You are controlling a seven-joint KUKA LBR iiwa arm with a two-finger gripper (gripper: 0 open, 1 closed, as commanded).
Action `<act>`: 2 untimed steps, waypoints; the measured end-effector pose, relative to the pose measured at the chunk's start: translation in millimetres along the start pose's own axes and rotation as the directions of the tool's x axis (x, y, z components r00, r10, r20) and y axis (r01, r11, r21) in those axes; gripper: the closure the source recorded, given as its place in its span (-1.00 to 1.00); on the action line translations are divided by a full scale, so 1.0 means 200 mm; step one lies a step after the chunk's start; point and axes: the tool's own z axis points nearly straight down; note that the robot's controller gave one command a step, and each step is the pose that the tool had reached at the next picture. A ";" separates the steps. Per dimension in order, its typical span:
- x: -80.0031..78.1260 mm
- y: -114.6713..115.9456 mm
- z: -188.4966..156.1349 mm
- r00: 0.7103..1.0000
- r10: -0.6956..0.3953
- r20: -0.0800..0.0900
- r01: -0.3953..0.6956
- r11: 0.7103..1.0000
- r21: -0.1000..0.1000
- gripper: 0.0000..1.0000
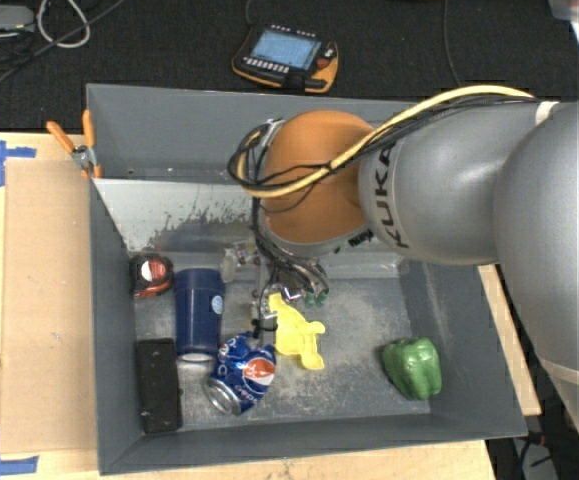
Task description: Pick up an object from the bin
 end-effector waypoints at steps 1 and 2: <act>0.09 -0.02 0.06 0.953 0.302 -0.001 -0.302 0.953 0.000 -1.00; 0.16 0.06 0.28 1.000 -0.013 -0.002 0.013 1.000 0.007 -1.00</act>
Offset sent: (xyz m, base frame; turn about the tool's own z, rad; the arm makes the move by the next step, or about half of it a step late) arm -0.0396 0.0108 -0.0641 -0.0245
